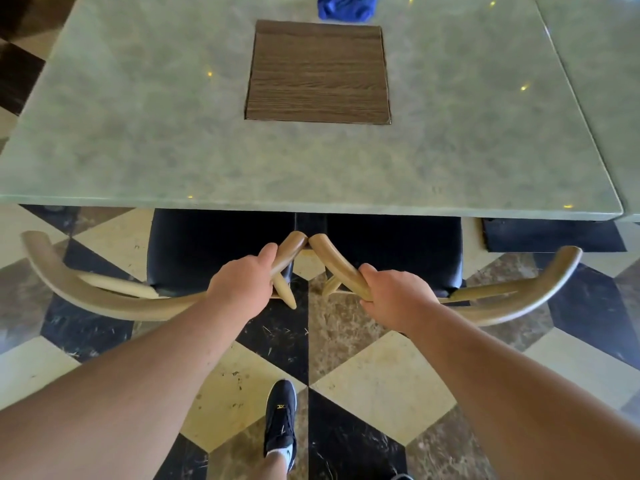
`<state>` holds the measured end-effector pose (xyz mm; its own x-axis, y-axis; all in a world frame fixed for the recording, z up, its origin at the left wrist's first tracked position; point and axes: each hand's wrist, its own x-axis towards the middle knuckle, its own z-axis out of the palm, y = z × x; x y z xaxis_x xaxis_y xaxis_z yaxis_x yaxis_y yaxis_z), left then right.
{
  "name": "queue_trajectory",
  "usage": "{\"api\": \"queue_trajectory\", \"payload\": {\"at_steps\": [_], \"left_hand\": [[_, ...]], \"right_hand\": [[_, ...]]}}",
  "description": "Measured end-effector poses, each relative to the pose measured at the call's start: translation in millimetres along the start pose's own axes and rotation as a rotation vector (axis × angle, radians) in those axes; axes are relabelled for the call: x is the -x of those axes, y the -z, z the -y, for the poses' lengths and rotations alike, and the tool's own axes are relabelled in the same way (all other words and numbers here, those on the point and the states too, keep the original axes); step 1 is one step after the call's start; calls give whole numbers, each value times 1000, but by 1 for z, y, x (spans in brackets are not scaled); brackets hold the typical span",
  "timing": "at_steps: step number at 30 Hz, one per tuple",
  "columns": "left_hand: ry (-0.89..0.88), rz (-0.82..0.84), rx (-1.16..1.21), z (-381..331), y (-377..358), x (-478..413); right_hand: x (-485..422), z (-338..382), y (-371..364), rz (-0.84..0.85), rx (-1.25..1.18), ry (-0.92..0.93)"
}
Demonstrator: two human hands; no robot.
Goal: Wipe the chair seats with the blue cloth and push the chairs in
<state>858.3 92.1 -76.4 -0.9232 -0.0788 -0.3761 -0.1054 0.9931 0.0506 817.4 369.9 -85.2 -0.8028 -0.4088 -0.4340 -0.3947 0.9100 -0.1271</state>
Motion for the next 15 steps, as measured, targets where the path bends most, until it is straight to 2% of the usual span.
{"api": "queue_trajectory", "payload": {"at_steps": [6, 11, 15], "left_hand": [[-46, -26, 22, 7, -3, -2], [-68, 23, 29, 8, -1, -3], [-120, -79, -27, 5, 16, -3]], "right_hand": [[2, 1, 1, 0, -4, 2], [5, 2, 5, 40, -36, -16], [6, 9, 21, -103, -10, 3]]}}
